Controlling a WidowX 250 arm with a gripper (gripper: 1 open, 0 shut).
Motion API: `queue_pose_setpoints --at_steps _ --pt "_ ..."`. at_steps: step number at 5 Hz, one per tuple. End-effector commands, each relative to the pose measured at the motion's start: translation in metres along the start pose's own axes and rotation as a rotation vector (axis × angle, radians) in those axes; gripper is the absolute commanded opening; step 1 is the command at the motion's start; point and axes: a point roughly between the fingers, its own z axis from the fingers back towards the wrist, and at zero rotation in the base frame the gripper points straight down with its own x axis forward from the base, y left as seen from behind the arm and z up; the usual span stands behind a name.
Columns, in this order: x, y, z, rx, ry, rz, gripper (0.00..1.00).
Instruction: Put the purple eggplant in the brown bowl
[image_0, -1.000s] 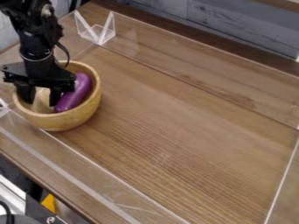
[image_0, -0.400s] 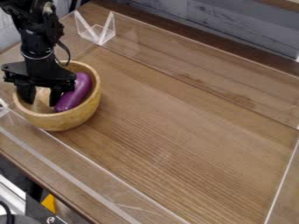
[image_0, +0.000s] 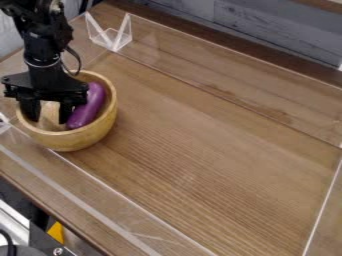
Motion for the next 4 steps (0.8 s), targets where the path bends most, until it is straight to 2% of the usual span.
queue_pose_setpoints --at_steps 1,3,4 --pt "0.001 0.007 0.015 0.002 -0.030 0.000 1.00" --pt "-0.011 0.002 0.017 -0.006 -0.022 -0.005 1.00" --pt "-0.014 -0.003 0.008 -0.014 -0.034 -0.077 1.00"
